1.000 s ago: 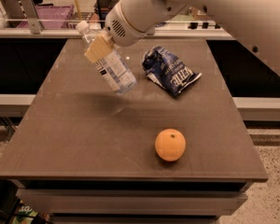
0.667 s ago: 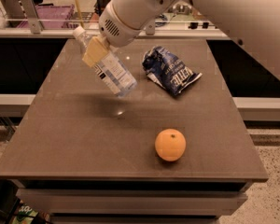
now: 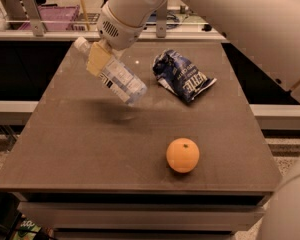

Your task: Knock blue plastic bottle over

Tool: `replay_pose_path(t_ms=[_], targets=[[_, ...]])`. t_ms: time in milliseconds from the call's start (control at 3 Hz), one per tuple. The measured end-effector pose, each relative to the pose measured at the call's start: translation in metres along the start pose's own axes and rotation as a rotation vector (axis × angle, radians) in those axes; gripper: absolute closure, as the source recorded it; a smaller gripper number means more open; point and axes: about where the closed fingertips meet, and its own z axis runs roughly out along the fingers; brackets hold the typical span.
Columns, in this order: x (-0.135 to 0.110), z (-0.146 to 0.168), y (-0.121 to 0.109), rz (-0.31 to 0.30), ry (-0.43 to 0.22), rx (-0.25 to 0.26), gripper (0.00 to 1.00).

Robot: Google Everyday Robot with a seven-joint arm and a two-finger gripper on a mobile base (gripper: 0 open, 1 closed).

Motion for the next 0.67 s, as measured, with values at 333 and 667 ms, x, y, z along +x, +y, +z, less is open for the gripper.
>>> replay_pose_path(t_ms=[333,667], targets=[[0.0,0.017,-0.004,-0.014,0.045,-0.018,1.0],[0.004,0.038,-0.011,-0.018,0.073,-0.02,1.0]])
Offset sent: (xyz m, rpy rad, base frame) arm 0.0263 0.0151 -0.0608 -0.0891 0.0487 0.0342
